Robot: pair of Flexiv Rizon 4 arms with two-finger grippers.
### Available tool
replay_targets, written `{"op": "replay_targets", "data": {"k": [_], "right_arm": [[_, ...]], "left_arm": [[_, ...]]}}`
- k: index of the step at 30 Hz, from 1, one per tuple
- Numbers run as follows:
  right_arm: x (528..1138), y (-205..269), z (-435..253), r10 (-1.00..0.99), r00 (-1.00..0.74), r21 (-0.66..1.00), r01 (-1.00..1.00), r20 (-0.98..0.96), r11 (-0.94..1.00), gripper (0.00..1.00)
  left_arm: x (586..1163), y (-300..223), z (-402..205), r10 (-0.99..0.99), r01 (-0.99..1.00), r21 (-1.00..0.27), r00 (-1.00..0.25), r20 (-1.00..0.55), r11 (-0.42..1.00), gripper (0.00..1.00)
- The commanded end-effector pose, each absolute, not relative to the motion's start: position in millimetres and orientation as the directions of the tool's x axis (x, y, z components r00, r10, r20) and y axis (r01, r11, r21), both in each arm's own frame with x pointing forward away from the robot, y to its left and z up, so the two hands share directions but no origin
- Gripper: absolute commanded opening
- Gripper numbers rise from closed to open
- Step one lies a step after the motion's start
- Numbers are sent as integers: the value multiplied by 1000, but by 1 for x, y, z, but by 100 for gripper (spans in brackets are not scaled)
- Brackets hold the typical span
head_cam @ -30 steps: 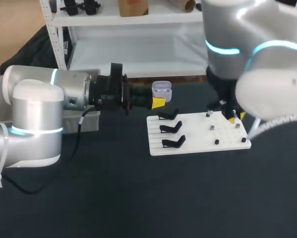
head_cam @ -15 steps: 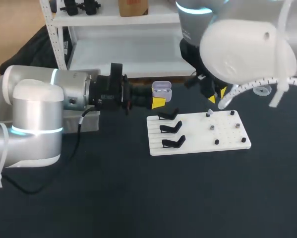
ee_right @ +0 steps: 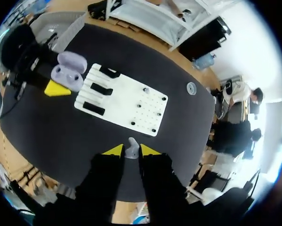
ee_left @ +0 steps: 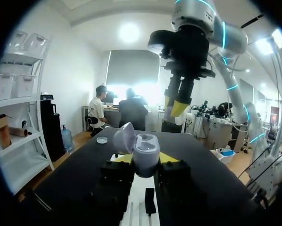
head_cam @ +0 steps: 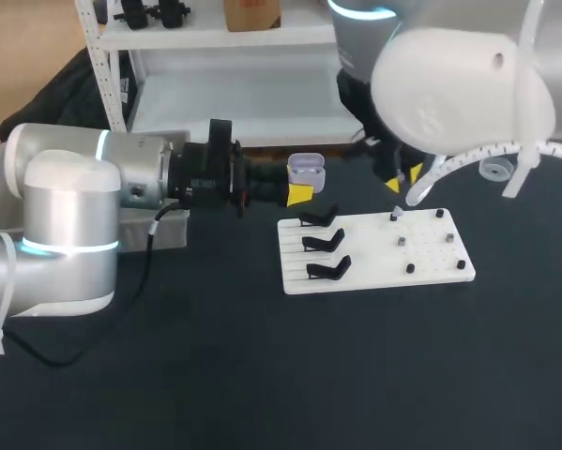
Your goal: Pick up each earbud case from the left stands, insert the matching earbuds, close the lid, and place the case in the box.
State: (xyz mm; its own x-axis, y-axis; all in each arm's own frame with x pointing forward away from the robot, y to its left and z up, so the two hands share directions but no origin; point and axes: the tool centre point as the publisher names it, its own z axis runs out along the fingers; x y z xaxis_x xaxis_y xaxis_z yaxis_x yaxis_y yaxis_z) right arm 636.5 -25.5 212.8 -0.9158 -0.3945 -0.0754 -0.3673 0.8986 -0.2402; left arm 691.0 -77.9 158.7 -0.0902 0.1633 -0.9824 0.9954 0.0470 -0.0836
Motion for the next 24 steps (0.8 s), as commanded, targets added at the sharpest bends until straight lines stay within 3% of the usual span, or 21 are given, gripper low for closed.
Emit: {"op": "replay_targets", "data": {"k": [1,9,14,24], "right_arm": [[634,13,230,-1,-984,-247,43,-178,968,0],[630,50,255,220,-961,-199,252,-170,947,0],[630,65,260,278,-945,-234,313,-172,920,0],[650,84,254,375,-909,-147,402,-182,904,0]], "left_arm": [[691,-78,158,161,995,-83,-89,-983,46,0],[691,-78,158,161,995,-83,-89,-983,46,0],[691,-78,158,161,995,-83,-89,-983,46,0],[691,-78,158,161,995,-83,-89,-983,46,0]]}}
